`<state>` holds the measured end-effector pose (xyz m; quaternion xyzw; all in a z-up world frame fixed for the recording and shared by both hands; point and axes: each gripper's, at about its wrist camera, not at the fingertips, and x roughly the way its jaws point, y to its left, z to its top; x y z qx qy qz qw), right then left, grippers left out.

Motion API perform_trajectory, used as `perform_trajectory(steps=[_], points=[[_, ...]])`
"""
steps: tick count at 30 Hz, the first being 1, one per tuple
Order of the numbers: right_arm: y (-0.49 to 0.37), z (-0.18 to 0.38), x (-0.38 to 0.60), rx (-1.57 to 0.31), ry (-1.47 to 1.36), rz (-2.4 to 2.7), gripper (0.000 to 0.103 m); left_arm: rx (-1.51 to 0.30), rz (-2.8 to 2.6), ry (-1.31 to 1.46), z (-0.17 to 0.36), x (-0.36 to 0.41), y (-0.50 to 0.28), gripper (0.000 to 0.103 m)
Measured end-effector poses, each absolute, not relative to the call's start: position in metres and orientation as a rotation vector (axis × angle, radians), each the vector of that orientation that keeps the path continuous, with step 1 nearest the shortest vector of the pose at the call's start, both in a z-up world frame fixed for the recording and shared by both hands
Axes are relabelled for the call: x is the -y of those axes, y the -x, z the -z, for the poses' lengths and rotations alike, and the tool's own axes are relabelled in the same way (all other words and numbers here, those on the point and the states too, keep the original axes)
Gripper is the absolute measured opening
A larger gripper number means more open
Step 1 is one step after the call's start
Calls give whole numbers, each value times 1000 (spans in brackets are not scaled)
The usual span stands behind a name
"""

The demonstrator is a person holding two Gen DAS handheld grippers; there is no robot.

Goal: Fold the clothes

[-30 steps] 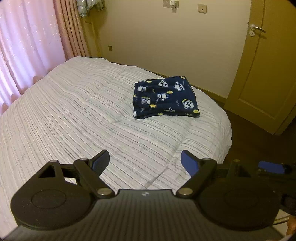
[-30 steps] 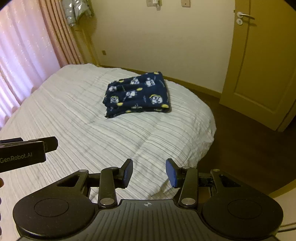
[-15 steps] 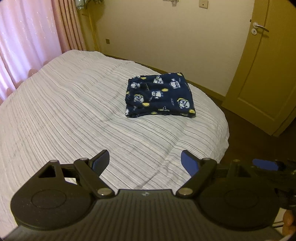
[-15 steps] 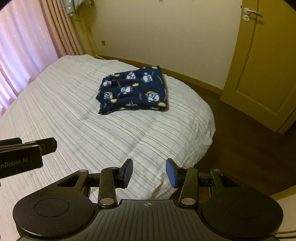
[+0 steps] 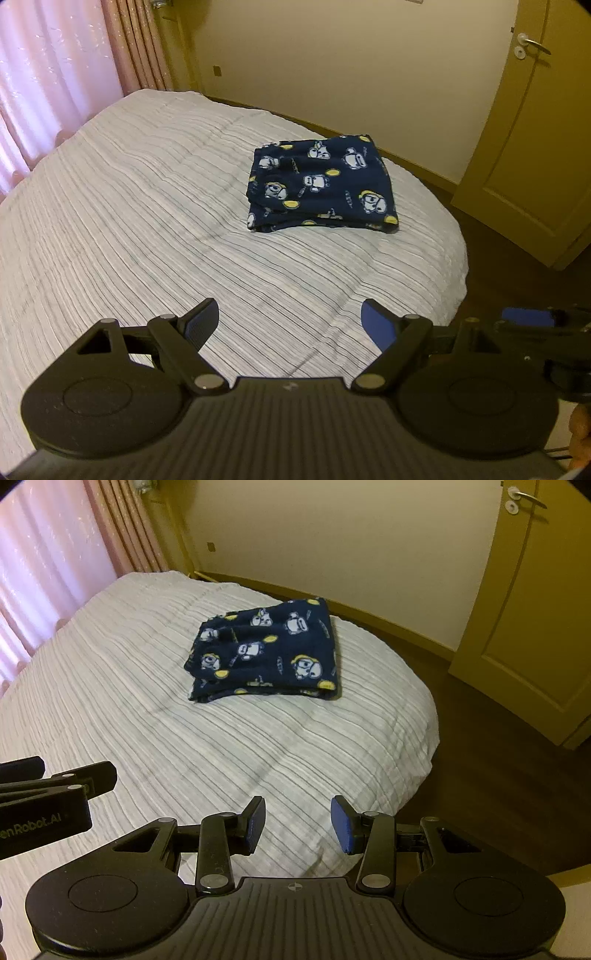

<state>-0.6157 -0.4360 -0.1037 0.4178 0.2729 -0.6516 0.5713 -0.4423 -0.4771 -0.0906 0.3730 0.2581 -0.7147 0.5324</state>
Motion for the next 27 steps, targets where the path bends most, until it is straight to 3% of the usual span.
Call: perform_trajectory(steps=[27], points=[[636, 123, 503, -690, -969, 1490, 43, -647, 1668, -884, 112, 541, 464, 82]])
